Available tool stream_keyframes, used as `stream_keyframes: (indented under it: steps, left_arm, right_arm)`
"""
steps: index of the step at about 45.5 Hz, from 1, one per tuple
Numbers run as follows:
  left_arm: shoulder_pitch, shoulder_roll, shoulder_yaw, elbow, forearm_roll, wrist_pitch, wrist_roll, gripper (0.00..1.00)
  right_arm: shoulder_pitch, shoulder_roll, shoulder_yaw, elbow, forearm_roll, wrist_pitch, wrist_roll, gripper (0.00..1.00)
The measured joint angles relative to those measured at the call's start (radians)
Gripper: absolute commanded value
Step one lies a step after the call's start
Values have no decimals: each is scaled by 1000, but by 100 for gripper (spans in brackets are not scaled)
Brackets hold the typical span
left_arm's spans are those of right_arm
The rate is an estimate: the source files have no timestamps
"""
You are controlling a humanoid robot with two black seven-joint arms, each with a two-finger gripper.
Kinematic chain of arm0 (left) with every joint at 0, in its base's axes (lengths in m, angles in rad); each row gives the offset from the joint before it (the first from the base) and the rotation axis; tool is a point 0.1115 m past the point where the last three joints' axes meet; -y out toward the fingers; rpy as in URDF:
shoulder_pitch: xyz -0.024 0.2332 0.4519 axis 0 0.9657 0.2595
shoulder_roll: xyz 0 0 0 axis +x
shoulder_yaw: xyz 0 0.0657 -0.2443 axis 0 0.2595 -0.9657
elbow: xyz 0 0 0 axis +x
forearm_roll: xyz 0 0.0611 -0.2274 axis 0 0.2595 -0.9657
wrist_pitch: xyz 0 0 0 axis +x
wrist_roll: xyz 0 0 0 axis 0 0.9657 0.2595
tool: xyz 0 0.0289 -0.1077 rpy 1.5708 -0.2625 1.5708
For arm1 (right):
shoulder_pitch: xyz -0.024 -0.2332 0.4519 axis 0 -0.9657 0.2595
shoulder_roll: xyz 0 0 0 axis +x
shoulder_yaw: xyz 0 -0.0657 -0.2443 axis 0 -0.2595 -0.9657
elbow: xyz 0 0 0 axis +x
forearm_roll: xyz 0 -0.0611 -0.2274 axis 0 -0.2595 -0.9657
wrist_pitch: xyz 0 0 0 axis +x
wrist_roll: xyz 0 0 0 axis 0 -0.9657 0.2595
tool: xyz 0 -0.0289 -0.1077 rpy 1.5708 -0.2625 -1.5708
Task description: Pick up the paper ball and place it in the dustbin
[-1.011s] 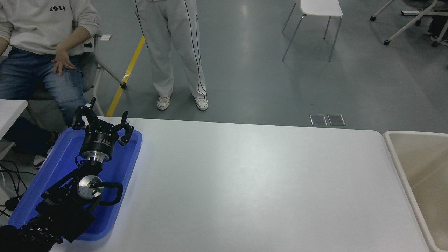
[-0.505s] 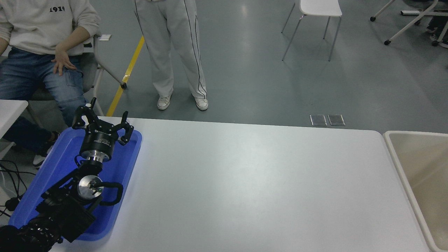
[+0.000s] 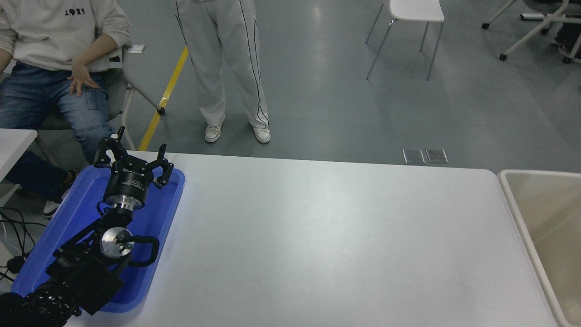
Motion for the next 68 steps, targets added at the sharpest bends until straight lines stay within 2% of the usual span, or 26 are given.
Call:
stream_keyframes:
  steps: [8,19,25,37,55,56,59,63,65,68]
  left_arm:
    - [0,0,0,0,0,0,-1,100]
    - [0,0,0,0,0,0,-1,100]
    - [0,0,0,0,0,0,-1,100]
    - [0,0,0,0,0,0,-1,100]
    - [0,0,0,0,0,0,-2,100]
    - [0,0,0,0,0,0,-2,100]
    - [0,0,0,0,0,0,-2,100]
    - [0,0,0,0,0,0,-2,100]
    - [0,0,0,0,0,0,-2,100]
    - [0,0,0,0,0,0,-2,100]
  right_arm:
    - [-115,42,73,-42,4,-191,0,0]
    - [-268,95,205,-82,37,-567,5,0]
    - [-316,126,259,-119,47,-680,7,0]
    - [-367,156,303,-154,61,-776,8,0]
    - [-404,172,316,-181,69,-811,8,0]
    - [-405,173,316,-182,69,-812,8,3]
    - [-407,174,315,-184,69,-814,8,40]
    - [-410,175,312,-190,70,-819,8,76]
    - [-410,175,312,-195,70,-822,8,86]
    - [-411,176,311,-205,70,-833,8,90]
